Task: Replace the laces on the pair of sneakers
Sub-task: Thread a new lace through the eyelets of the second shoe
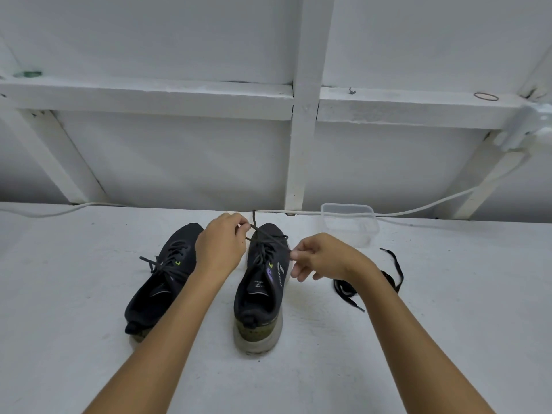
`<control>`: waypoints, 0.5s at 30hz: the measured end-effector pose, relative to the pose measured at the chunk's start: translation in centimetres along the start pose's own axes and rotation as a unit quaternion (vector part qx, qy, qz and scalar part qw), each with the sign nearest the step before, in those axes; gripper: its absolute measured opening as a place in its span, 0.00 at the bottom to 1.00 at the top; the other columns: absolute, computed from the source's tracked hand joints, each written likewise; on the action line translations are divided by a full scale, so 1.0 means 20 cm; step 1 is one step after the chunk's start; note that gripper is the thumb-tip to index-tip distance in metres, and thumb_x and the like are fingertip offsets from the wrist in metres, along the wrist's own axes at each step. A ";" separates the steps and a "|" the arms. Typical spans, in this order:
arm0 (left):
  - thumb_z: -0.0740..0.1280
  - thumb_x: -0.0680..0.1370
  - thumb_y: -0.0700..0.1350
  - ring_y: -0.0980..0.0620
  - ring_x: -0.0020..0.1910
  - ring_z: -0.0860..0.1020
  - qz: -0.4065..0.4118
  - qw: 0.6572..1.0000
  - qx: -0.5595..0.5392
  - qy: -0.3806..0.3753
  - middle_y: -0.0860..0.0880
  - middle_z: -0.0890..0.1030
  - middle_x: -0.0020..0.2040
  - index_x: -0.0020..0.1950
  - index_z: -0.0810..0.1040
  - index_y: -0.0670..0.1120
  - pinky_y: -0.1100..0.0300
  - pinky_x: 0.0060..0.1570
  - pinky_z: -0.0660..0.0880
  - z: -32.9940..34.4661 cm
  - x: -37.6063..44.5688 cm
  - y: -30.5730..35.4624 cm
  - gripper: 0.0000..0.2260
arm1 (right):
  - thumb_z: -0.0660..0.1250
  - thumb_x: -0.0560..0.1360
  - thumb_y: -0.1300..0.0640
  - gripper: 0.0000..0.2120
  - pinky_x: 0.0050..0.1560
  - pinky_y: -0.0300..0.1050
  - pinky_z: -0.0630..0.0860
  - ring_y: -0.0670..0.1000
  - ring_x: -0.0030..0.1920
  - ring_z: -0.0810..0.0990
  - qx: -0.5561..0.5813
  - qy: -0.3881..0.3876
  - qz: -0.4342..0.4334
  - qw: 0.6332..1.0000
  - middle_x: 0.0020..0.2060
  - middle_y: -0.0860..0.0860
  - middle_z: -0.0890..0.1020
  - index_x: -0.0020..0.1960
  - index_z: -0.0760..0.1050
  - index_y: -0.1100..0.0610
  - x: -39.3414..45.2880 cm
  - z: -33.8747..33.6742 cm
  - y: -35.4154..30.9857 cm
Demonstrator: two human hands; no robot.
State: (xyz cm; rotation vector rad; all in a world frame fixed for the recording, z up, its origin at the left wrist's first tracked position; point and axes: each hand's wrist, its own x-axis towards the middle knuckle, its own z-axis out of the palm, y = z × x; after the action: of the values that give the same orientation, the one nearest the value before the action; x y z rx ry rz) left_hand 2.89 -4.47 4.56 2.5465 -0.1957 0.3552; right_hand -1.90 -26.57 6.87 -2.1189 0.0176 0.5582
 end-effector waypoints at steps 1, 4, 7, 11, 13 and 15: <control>0.64 0.82 0.47 0.46 0.47 0.79 -0.020 1.000 -0.009 0.006 0.51 0.81 0.45 0.55 0.80 0.48 0.54 0.41 0.72 0.00 -0.01 0.00 0.07 | 0.62 0.84 0.53 0.10 0.48 0.46 0.79 0.48 0.45 0.87 0.008 0.011 0.007 1.000 0.42 0.49 0.88 0.51 0.80 0.57 0.00 0.02 0.02; 0.67 0.81 0.48 0.52 0.41 0.75 -0.049 0.995 -0.084 -0.024 0.54 0.79 0.41 0.60 0.74 0.49 0.55 0.43 0.70 -0.03 -0.04 0.03 0.09 | 0.66 0.82 0.48 0.12 0.48 0.47 0.80 0.48 0.43 0.84 0.011 0.109 0.008 0.994 0.39 0.47 0.86 0.48 0.83 0.54 0.02 0.07 0.06; 0.69 0.79 0.52 0.53 0.39 0.78 -0.036 0.985 -0.099 -0.140 0.53 0.81 0.39 0.49 0.78 0.49 0.57 0.42 0.73 -0.04 -0.08 0.07 0.06 | 0.68 0.81 0.49 0.10 0.40 0.39 0.74 0.44 0.40 0.77 0.160 0.163 0.053 0.972 0.40 0.47 0.81 0.51 0.85 0.54 0.03 0.12 0.10; 0.69 0.78 0.56 0.55 0.42 0.79 -0.092 0.955 -0.073 -0.274 0.52 0.84 0.43 0.43 0.85 0.49 0.63 0.37 0.71 -0.03 -0.10 0.07 0.12 | 0.70 0.80 0.55 0.06 0.38 0.39 0.78 0.46 0.41 0.80 0.333 0.179 0.101 0.920 0.41 0.50 0.83 0.50 0.83 0.58 0.04 0.19 0.13; 0.70 0.77 0.56 0.53 0.44 0.81 -0.130 0.945 -0.094 -0.284 0.51 0.84 0.44 0.44 0.85 0.48 0.61 0.39 0.76 -0.03 -0.10 0.06 0.12 | 0.69 0.80 0.60 0.04 0.39 0.39 0.80 0.46 0.41 0.81 0.380 0.170 0.094 0.904 0.40 0.51 0.83 0.49 0.82 0.59 0.04 0.22 0.13; 0.71 0.77 0.56 0.50 0.40 0.82 -0.172 0.931 -0.124 -0.298 0.50 0.84 0.41 0.45 0.85 0.48 0.59 0.40 0.79 -0.01 -0.09 0.06 0.12 | 0.69 0.80 0.65 0.03 0.40 0.40 0.81 0.46 0.41 0.83 0.418 0.151 0.086 0.891 0.42 0.53 0.84 0.51 0.81 0.61 0.04 0.25 0.13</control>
State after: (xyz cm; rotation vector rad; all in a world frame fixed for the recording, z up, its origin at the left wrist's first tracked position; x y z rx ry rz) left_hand 0.93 -5.17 4.89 2.3031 -0.0090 -0.5543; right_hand -3.67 -24.00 2.15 -1.3317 0.5347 0.2366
